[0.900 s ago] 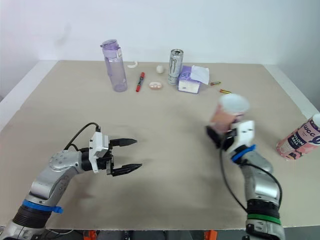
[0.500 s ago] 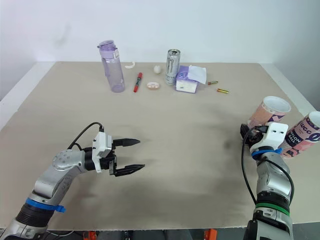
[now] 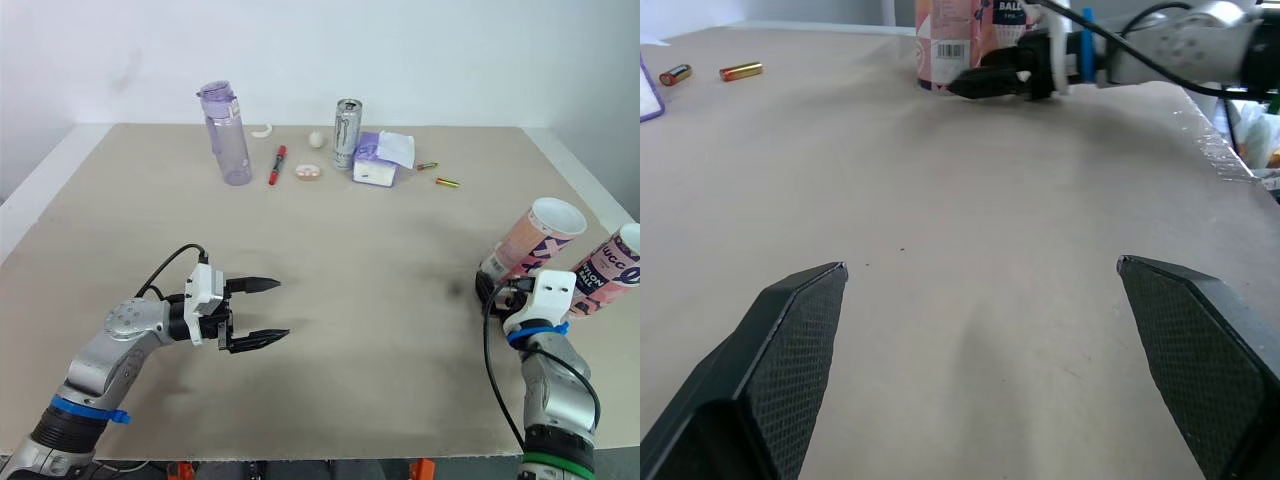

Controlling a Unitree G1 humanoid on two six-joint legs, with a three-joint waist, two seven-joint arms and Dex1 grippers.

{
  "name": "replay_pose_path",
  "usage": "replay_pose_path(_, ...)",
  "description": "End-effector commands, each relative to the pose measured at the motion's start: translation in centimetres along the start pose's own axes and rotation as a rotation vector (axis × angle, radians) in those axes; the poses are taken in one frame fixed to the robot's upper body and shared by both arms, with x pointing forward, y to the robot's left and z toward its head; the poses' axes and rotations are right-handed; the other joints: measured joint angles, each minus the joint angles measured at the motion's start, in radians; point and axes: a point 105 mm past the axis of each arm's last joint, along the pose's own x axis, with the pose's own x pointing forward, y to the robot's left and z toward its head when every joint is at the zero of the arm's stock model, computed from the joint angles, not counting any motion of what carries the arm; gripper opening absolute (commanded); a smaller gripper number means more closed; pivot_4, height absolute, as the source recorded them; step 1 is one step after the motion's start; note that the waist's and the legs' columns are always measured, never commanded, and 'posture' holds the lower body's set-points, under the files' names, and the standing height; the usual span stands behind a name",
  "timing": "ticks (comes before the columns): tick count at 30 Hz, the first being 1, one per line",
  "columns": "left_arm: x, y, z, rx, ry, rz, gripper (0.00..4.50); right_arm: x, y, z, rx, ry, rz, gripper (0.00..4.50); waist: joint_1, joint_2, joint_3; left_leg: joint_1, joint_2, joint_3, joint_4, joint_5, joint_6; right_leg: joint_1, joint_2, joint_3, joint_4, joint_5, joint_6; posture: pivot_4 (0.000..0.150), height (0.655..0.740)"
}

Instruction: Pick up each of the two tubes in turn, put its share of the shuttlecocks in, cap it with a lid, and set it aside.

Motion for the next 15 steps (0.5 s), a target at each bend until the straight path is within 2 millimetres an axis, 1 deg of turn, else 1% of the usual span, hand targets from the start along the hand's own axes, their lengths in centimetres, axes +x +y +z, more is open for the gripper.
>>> replay_pose_path(1, -0.5, 0.8, 0.8, 0.036, -0.002, 0.031, 4.5, -3.0, 0.0, 2.0, -0.02, -0.041, 0.035, 4.43, 0.0, 0.001, 0.0, 0.0, 0.0, 0.0, 0.0, 0.0, 0.0, 0.0, 0.0, 0.0, 0.0, 0.0, 0.0, 0.15, 0.74)
replay_pose_path(2, -0.7, 1.1, 0.7, 0.032, 0.002, 0.048, 4.5, -3.4, 0.1, 2.0, -0.03, -0.037, 0.058, 4.43, 0.002, 0.001, 0.0, 0.0, 0.0, 0.0, 0.0, 0.0, 0.0, 0.0, 0.0, 0.0, 0.0, 0.0, 0.0, 0.15, 0.74)
replay_pose_path(4, -1.2, 1.7, 0.6, 0.026, 0.013, 0.088, 4.5, -4.6, 1.7, 2.1, -0.073, -0.022, 0.188, 4.43, 0.002, 0.001, -0.001, 0.0, 0.0, 0.0, 0.0, 0.0, 0.0, 0.0, 0.0, 0.0, 0.0, 0.0, 0.0, 0.15, 0.74)
replay_pose_path(5, -1.5, 2.1, 0.5, 0.023, 0.026, 0.113, 4.5, -5.2, 2.9, 2.1, -0.105, -0.015, 0.287, 4.43, 0.002, 0.001, -0.001, 0.0, 0.0, 0.0, 0.0, 0.0, 0.0, 0.0, -0.001, 0.0, 0.0, 0.0, 0.0, 0.15, 0.74)
replay_pose_path(6, -1.7, 2.3, 0.3, 0.022, 0.035, 0.127, 4.5, -5.7, 3.7, 2.2, -0.124, -0.009, 0.35, 4.43, 0.001, 0.002, -0.001, 0.0, 0.0, 0.0, 0.0, 0.0, 0.0, 0.0, -0.001, 0.0, 0.0, 0.0, 0.0, 0.15, 0.74)
replay_pose_path(8, -2.5, 3.0, -0.4, 0.024, 0.089, 0.184, 4.5, -6.7, 7.4, 2.8, -0.189, -0.027, 0.599, 4.43, -0.002, 0.002, -0.001, 0.001, 0.0, 0.0, 0.0, 0.0, 0.0, 0.0, -0.001, 0.0, 0.0, 0.0, 0.0, 0.15, 0.74)
replay_pose_path(11, -3.6, 3.4, -1.2, 0.031, 0.141, 0.234, 4.5, -7.4, 11.9, 3.5, -0.256, -0.066, 0.888, 4.43, -0.006, 0.001, 0.0, 0.004, 0.002, 0.0, 0.0, 0.0, 0.0, 0.001, 0.001, 0.0, 0.0, 0.001, -0.002, 0.15, 0.74)
replay_pose_path(12, -4.0, 3.4, -1.3, 0.038, 0.148, 0.242, 4.5, -7.5, 13.2, 3.7, -0.266, -0.081, 0.964, 4.43, -0.008, 0.0, 0.0, 0.004, 0.002, 0.0, 0.001, 0.0, 0.0, 0.002, 0.001, -0.002, 0.0, 0.001, -0.002, 0.15, 0.74)
replay_pose_path(15, -4.9, 3.2, -1.4, 0.061, 0.162, 0.259, 4.5, -7.2, 15.6, 3.7, -0.311, -0.111, 1.115, 4.43, -0.008, -0.001, 0.001, 0.005, 0.003, 0.0, 0.001, 0.0, 0.0, 0.001, 0.001, -0.002, 0.0, 0.003, -0.005, 0.15, 0.74)
